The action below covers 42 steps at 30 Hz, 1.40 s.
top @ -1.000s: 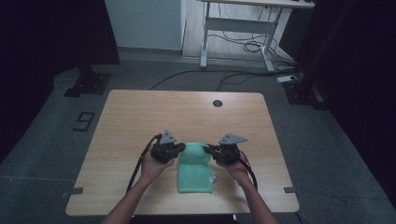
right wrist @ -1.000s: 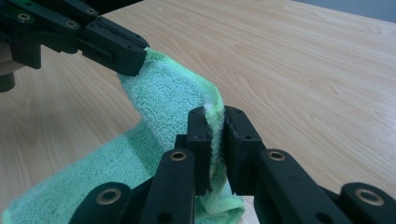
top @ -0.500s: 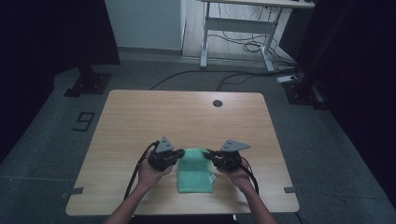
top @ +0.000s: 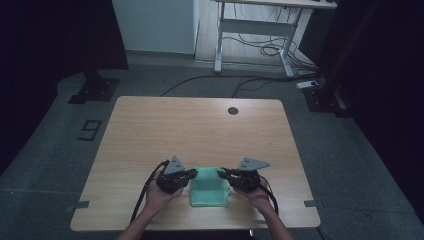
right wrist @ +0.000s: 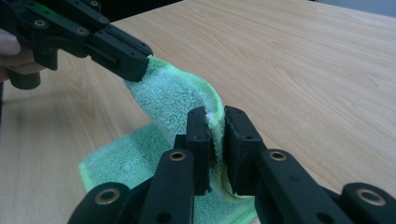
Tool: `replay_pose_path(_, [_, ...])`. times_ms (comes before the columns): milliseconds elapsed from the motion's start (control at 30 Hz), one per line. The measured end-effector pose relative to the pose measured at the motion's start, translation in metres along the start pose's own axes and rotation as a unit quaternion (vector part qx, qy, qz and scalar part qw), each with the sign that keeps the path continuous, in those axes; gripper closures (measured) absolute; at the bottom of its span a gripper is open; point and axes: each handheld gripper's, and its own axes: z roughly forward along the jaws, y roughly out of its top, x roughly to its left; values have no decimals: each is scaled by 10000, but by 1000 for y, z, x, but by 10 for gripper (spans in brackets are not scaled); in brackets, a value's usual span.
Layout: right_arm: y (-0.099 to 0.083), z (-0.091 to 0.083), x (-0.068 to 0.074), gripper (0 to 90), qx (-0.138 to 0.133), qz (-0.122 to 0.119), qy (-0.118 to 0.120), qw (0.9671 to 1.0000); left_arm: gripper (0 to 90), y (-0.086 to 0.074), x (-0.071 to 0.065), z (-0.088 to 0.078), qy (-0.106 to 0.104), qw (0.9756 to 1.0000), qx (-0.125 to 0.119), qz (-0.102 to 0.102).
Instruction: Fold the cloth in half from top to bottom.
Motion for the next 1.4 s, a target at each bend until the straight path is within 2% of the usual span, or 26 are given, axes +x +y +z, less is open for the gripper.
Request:
replay_pose_path(167, [-7, -2, 5, 804, 53, -47, 70, 10000, 859, -7, -4, -1, -70, 10000, 17, -38])
replay_pose_path(500, [-27, -3, 11, 800, 197, 24, 215, 9996, 857, -23, -14, 3, -132, 9997, 205, 22])
replay_pose_path(933, [-40, -6, 18, 782, 243, 142, 416, 9987, 852, -28, -20, -2, -204, 9993, 317, -11])
replay_pose_path(1100, [-45, -5, 21, 738, 394, 134, 467, 9980, 828, -38, -23, 2, -204, 9985, 504, -40])
replay_pose_path(1200, [-48, -4, 22, 698, 473, 161, 507, 9975, 803, -42, -24, 3, -219, 9984, 528, -27])
replay_pose_path(1400, [-50, -8, 29, 654, 547, 16, 453, 9975, 759, -44, -27, 2, -269, 9981, 552, 44])
